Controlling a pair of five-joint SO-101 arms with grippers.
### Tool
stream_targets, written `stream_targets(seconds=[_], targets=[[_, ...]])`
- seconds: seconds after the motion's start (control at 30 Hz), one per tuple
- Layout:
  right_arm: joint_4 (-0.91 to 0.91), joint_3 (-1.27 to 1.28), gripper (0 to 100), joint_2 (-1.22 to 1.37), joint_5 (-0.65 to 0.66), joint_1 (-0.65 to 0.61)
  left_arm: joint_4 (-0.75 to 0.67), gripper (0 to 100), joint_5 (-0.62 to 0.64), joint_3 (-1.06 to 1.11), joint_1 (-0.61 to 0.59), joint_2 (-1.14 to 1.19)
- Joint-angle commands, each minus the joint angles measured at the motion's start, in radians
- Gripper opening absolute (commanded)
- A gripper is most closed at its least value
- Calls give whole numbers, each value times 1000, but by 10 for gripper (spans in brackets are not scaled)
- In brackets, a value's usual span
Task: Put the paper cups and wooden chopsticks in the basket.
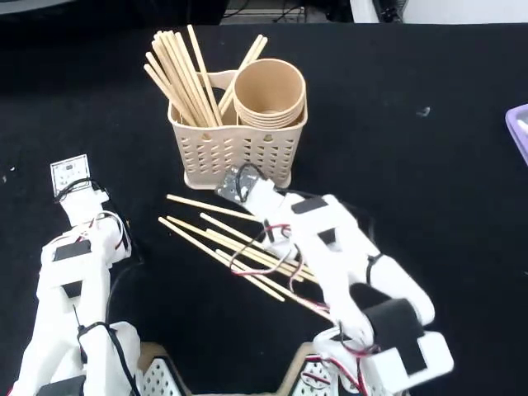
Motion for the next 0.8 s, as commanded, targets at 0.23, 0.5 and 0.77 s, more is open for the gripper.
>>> stream_targets(seconds=[0.23,0.5,0.77], targets=[[25,10,11,-71,14,25,-15,141,5,-7,10,-3],[26,234,11,-392,20,20,-15,141,5,-8,13,-3],[219,278,12,-585,20,18,-15,141,5,-8,13,-3]])
